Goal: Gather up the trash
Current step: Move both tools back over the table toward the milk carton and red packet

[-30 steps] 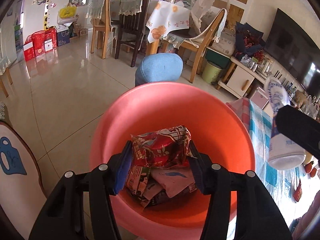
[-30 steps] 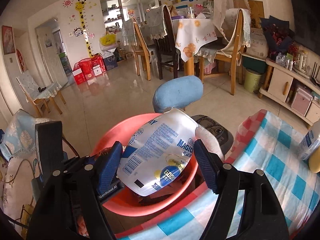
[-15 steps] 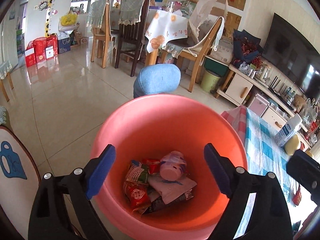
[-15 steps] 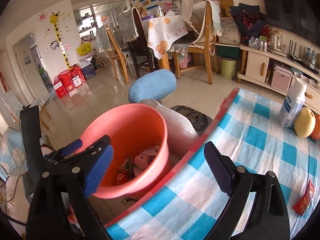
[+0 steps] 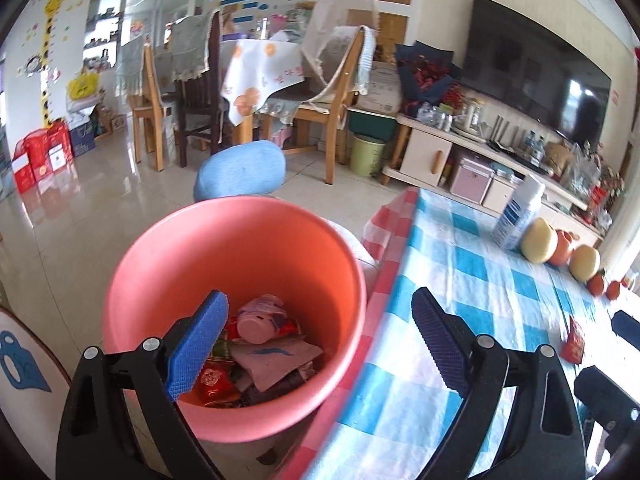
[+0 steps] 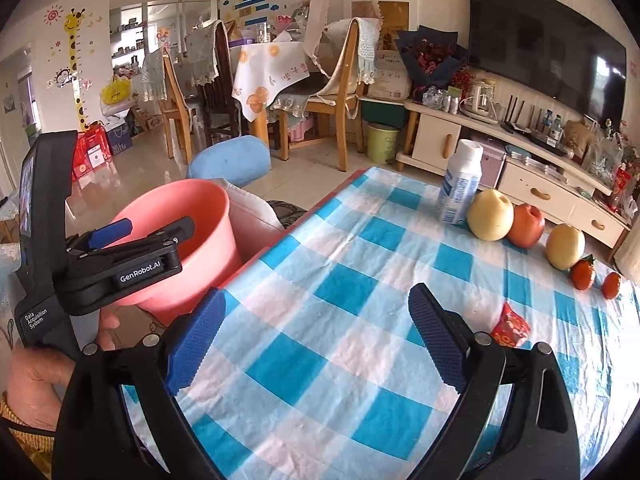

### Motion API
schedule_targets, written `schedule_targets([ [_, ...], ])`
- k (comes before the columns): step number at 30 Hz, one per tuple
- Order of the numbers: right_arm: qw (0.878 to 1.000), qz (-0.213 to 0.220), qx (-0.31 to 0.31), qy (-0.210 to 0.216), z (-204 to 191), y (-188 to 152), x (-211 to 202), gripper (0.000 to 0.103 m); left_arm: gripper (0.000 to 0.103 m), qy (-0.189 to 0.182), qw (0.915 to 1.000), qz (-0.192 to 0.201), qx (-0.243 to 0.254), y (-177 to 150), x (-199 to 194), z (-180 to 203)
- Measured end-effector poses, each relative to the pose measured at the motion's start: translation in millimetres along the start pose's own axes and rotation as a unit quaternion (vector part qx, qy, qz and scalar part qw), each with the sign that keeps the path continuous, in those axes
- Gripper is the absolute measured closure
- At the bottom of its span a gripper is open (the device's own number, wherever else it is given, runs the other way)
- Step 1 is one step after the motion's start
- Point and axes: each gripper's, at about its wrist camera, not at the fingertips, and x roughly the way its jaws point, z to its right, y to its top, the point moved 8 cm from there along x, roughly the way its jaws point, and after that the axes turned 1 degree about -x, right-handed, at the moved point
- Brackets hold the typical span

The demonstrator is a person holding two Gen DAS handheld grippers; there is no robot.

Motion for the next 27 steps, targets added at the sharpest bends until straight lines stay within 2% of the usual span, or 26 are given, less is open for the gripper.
schedule_targets([
  [14,0.998,0.025,0.017,-0.051,58,-35,-59,0.01,0.011,-0.019,0.9979,0.003,0.063,-13,-45,61],
  [19,0.997,0.033,0.03,-0.06,80,-45,-73,0.01,0.011,-0.036,0.9955,0.004,0.088,-22,-64,88],
  [27,0.995,0.045,0.032,-0.089,110,-58,-90,0.009,0.011,-0.04,0.9925,0.006,0.115,-34,-87,117],
])
